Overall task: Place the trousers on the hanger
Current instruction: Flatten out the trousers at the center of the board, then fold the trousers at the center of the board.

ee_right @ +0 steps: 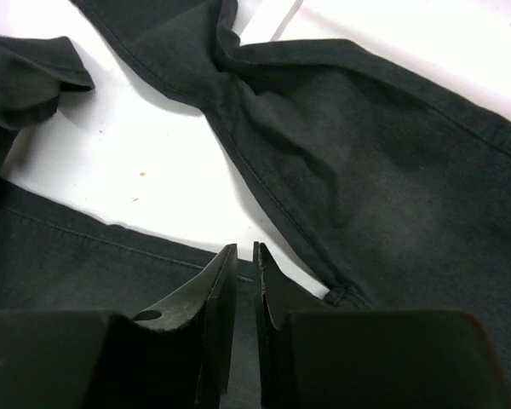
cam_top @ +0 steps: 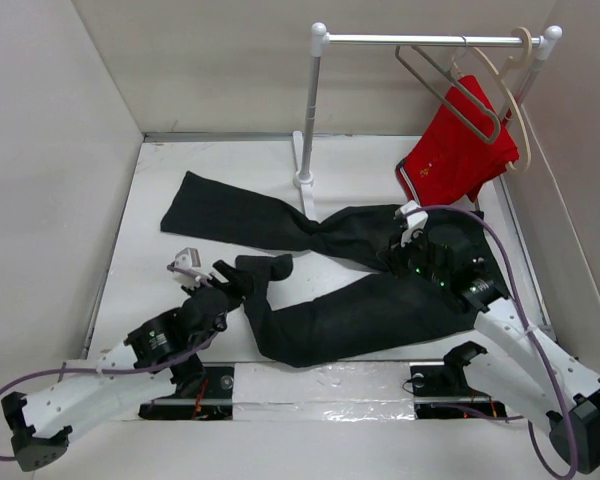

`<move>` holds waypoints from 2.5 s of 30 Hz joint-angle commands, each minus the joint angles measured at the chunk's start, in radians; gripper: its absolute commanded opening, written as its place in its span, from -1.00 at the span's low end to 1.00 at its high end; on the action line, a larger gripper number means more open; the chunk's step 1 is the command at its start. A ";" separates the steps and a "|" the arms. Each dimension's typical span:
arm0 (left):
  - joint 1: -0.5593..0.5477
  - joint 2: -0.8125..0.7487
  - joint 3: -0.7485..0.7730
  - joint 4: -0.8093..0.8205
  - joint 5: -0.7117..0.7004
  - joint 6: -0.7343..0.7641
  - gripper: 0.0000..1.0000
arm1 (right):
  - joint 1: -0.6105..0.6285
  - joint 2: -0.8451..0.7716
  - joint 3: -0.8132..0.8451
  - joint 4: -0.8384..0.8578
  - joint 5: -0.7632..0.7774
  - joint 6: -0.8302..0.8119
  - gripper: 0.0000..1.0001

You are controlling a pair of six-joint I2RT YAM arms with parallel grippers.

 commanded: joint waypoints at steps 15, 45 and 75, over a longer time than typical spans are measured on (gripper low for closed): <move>-0.053 0.653 0.405 0.274 0.188 0.643 0.04 | 0.027 -0.008 0.001 0.032 0.136 0.009 -0.98; -0.086 1.269 0.651 0.130 0.031 0.748 -1.00 | -0.222 -0.088 -0.073 0.089 0.134 0.053 -1.00; -0.068 -0.208 0.277 0.220 -0.108 0.373 -1.00 | -1.050 -0.028 -0.200 0.043 0.322 0.295 -0.61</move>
